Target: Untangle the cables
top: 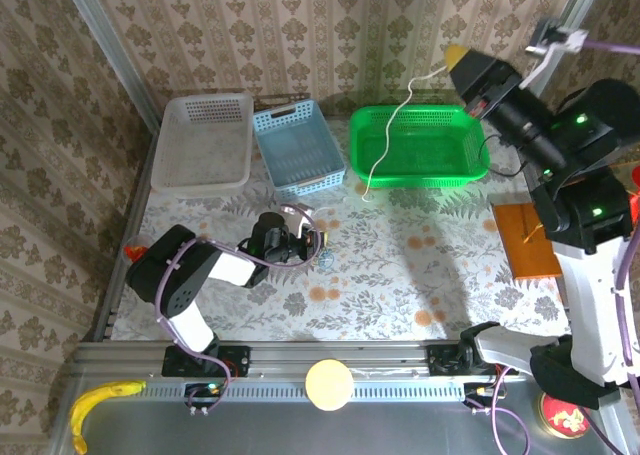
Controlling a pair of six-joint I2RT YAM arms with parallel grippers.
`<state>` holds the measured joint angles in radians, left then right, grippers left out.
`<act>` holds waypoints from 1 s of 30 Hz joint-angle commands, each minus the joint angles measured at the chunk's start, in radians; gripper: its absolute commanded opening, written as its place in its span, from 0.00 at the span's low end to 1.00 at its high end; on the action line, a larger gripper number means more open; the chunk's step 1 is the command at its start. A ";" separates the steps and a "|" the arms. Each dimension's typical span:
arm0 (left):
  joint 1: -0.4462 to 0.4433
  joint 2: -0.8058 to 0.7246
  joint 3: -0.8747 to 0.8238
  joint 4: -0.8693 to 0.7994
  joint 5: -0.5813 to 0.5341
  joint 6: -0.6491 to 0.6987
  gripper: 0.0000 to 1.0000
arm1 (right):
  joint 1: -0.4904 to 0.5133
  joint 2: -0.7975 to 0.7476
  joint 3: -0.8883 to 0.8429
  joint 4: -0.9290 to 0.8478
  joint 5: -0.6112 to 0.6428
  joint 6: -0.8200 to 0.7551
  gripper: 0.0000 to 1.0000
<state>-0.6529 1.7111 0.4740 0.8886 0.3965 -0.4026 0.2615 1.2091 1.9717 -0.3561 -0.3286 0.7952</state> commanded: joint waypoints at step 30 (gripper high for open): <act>0.088 0.165 -0.086 0.224 0.008 -0.054 0.10 | -0.520 0.307 0.753 -0.027 0.095 0.181 0.00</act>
<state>-0.5789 1.8530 0.3939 1.1168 0.3977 -0.4366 -0.1913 1.4662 2.6816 -0.4229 -0.2138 0.8673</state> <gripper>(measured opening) 0.097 0.065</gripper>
